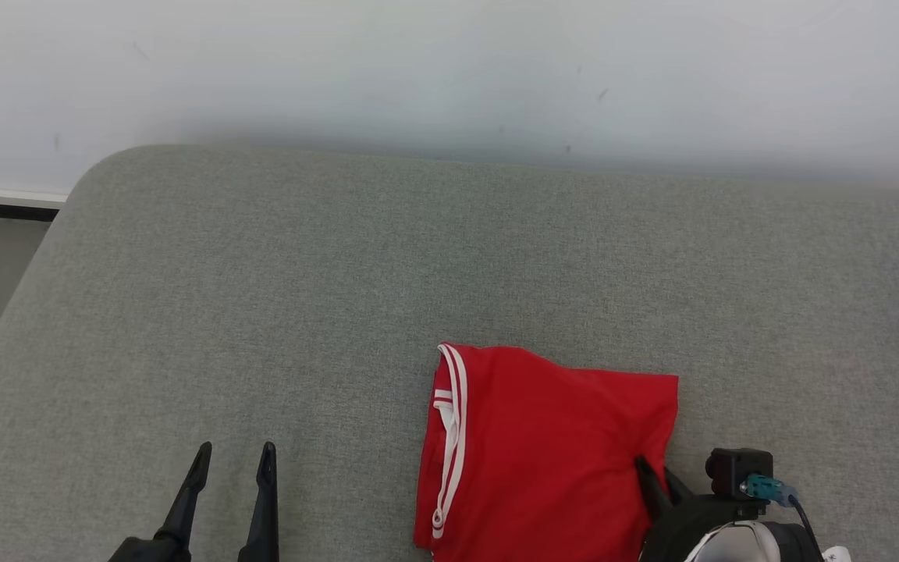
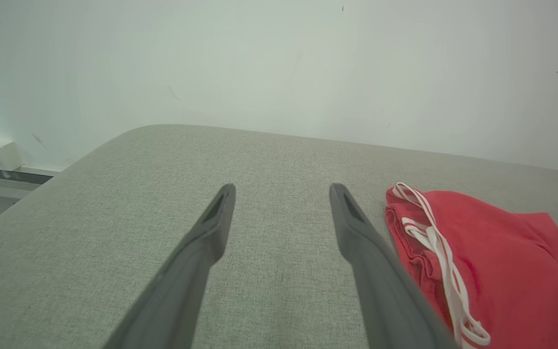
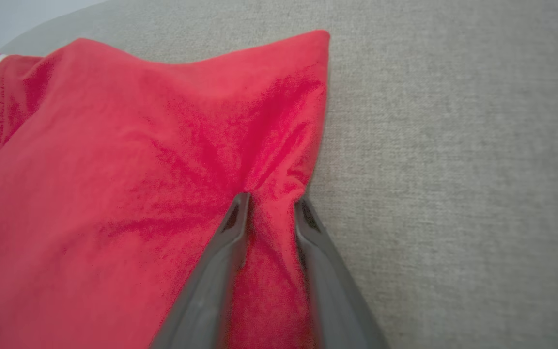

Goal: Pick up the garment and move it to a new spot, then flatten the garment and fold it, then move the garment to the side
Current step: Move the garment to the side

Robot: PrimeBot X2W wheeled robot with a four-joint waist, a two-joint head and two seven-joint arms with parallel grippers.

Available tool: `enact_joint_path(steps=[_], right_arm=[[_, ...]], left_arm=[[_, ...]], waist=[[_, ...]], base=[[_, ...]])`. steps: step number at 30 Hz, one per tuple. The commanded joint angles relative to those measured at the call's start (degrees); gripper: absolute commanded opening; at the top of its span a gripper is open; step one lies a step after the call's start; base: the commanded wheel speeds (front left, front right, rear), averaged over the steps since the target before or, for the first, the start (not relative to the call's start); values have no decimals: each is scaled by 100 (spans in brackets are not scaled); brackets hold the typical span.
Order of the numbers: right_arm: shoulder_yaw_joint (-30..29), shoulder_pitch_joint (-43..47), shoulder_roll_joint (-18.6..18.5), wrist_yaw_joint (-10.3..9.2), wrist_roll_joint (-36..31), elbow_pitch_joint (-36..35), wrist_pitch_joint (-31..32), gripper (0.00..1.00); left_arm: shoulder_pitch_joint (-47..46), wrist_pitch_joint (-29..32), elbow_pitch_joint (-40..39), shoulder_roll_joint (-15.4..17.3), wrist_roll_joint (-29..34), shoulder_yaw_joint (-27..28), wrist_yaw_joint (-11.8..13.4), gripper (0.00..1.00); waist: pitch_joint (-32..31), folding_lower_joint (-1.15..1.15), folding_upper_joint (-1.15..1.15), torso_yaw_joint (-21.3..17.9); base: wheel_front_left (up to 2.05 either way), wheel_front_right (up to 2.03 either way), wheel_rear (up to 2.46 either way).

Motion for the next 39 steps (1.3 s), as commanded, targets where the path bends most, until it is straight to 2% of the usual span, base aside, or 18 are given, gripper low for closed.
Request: enact_joint_path(steps=[1,6,12,18,24,29,39], right_arm=[[200,79,95,19,117,179,43,0],[348,-310,69,18,287,176,-36,0],[462,-898,-381,11,278,40,51,0],[824,-1662,-1207,11,358,-447,474,0],[858,-2204,-1902,11,524,-1011,774,0],[749,-2716,-2553,11,658,-1512,1018,0],[88,-3413,-3322,11,817,-2022,1446,0]], left_arm=[[-27,-16,-3,-6,-22,15,7,100],[-103,-16,-46,-30,-39,15,7,100],[-247,-17,-72,-46,-47,-27,7,100],[-558,-17,-162,-30,-70,-101,6,100],[-833,-16,-263,80,-66,-152,7,100],[-1106,-16,-434,251,-62,-223,7,100],[-1396,-16,-909,622,35,-248,7,100]], waist=[[22,0,0,-37],[117,0,0,-122],[370,0,0,-234],[945,0,0,-539],[1512,0,0,-888],[2071,0,0,-1298],[2793,0,0,-1922]], base=[[0,0,0],[0,0,0],[0,0,0],[0,0,0],[0,0,0],[0,0,0],[0,0,0]])
